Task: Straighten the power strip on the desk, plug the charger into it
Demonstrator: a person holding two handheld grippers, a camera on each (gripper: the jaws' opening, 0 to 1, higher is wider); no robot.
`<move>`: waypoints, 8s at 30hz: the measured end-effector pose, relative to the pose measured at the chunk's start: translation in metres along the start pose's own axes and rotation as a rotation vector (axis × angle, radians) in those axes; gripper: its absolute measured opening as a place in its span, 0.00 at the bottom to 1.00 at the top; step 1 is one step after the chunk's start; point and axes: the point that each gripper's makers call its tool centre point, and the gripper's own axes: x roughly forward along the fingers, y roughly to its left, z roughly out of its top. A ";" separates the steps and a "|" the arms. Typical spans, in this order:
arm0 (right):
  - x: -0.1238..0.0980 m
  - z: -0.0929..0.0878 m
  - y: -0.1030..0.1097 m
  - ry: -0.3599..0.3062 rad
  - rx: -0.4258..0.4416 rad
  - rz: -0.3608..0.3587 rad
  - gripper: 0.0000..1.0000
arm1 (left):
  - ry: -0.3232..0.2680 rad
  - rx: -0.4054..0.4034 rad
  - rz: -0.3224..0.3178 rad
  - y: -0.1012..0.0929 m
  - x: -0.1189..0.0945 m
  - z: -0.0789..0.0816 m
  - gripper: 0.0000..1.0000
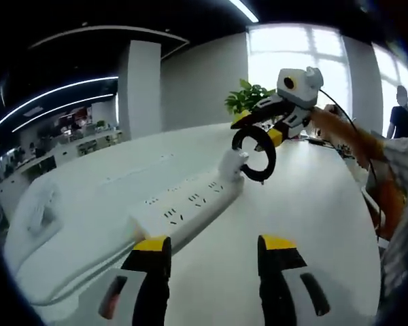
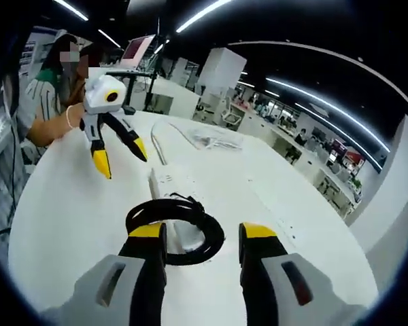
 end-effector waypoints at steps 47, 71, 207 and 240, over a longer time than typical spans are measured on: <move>0.043 -0.017 0.025 0.347 -0.285 0.323 0.34 | 0.009 0.001 0.016 0.005 0.003 -0.005 0.50; 0.048 -0.025 0.017 0.486 -0.287 0.345 0.24 | 0.016 -0.014 0.005 0.007 0.005 -0.005 0.50; 0.018 -0.020 0.023 -0.204 0.146 -0.206 0.82 | -0.063 0.036 0.243 0.058 0.009 -0.006 0.53; 0.038 -0.057 0.051 -0.158 0.445 -0.169 0.46 | -0.053 0.002 0.155 0.048 0.029 -0.019 0.38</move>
